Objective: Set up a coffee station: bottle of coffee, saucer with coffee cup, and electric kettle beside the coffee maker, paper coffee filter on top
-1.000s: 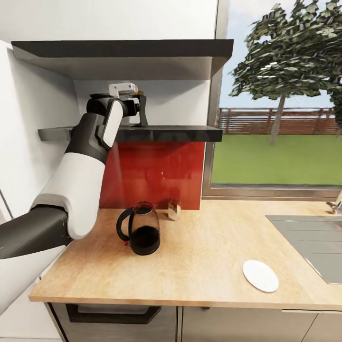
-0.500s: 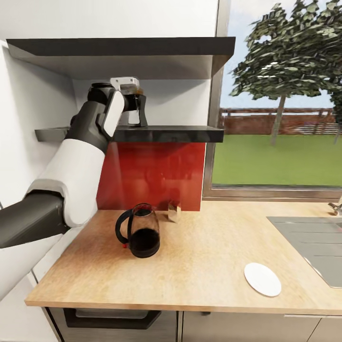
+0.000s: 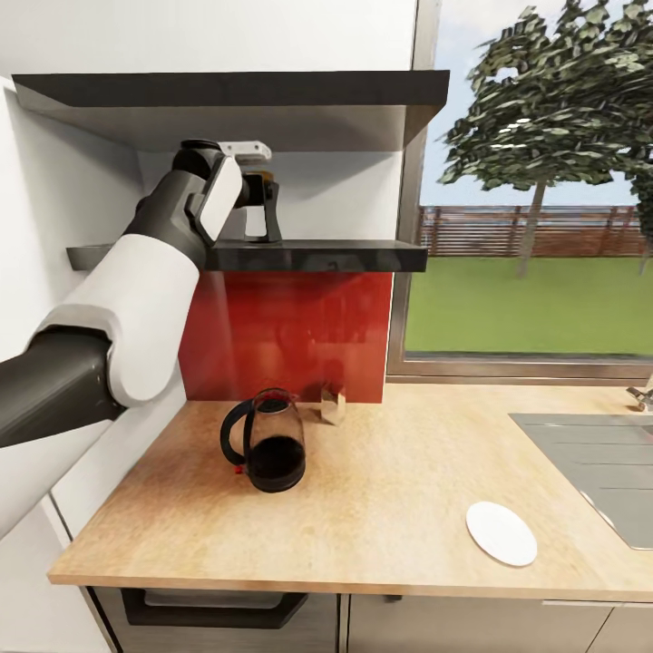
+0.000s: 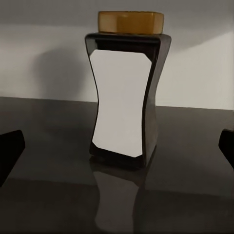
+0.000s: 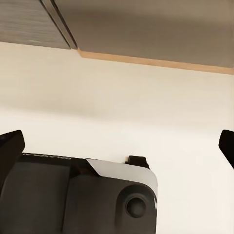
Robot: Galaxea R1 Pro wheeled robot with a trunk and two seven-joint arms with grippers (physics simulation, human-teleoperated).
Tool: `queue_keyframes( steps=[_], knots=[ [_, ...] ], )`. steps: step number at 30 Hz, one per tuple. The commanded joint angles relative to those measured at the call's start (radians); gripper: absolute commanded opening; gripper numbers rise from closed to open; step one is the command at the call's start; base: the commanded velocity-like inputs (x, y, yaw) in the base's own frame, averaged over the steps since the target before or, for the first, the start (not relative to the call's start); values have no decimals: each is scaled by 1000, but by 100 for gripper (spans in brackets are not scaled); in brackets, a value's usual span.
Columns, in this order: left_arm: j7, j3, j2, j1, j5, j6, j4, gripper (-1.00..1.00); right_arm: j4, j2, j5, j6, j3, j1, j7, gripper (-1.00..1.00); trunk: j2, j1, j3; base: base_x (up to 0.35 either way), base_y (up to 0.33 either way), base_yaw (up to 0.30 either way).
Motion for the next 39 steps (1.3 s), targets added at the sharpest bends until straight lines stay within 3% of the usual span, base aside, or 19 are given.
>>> queue_keyframes(
  steps=[1,15,28,30,34,39],
  knots=[
    [7,0,0,-1,9,3,2,100,1,0,10,-2,-2,0,-2,100,-1,0,0,0,0,0],
    [7,3,0,14,8,-34,1,100,1,0,10,-2,-2,0,-2,100,-1,0,0,5,0,0],
    [7,4,0,15,8,-51,8,100,1,0,10,-2,-2,0,-1,100,-1,0,0,180,0,0],
    [8,4,0,15,8,-51,7,100,75,-28,9,-1,-2,0,2,100,-1,0,0,4,0,0],
    [10,3,0,15,8,-51,7,100,184,-48,9,0,-2,0,4,100,-1,0,0,1,0,0],
    [10,3,0,15,7,-51,3,100,200,-59,9,9,-3,47,9,100,-1,0,0,0,0,0]
  ],
)
